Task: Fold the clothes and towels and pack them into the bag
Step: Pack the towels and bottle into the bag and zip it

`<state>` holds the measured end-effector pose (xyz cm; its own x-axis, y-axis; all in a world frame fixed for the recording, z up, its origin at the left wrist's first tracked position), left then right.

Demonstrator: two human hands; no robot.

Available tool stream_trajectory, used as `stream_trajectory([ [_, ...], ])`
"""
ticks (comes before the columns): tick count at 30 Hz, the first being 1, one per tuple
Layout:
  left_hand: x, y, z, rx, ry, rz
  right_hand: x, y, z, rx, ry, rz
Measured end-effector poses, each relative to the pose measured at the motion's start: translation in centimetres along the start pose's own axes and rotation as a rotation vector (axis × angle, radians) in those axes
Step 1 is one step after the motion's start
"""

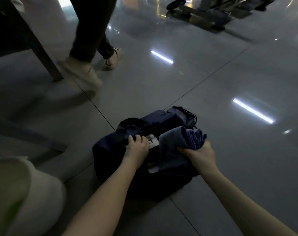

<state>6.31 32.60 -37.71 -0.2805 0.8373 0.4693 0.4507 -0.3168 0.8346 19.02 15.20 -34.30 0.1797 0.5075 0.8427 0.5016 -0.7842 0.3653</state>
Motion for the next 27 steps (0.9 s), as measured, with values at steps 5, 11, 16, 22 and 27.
stream_trajectory([
  [5,1.1,-0.1,1.4,0.023,0.078,-0.091,0.1,-0.1,-0.3,0.017,0.021,-0.01],
  [11,3.9,2.8,1.9,0.004,0.107,-0.155,0.0,-0.3,-0.6,0.047,0.019,-0.015],
  [16,8.3,5.6,1.6,0.014,0.247,-0.298,1.1,-1.4,-1.4,0.119,0.025,-0.048],
  [22,10.6,6.9,0.8,0.046,0.23,-0.336,3.6,-4.1,-1.3,0.137,0.107,-0.073],
  [27,11.1,6.6,0.6,0.046,0.183,-0.338,4.4,-7.3,-1.0,0.086,0.195,-0.115],
])
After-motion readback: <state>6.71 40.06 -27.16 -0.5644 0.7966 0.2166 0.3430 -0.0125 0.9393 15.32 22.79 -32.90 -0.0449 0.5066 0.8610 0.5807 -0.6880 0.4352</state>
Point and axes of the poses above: each hand's wrist, its own z-axis towards the middle knuckle, its own y-axis out of the back of the hand, x = y × z, the point moved 8 cm from there along z, towards the middle knuckle, and after that the axes turned 8 degrees about z, right-handed, at the moved point
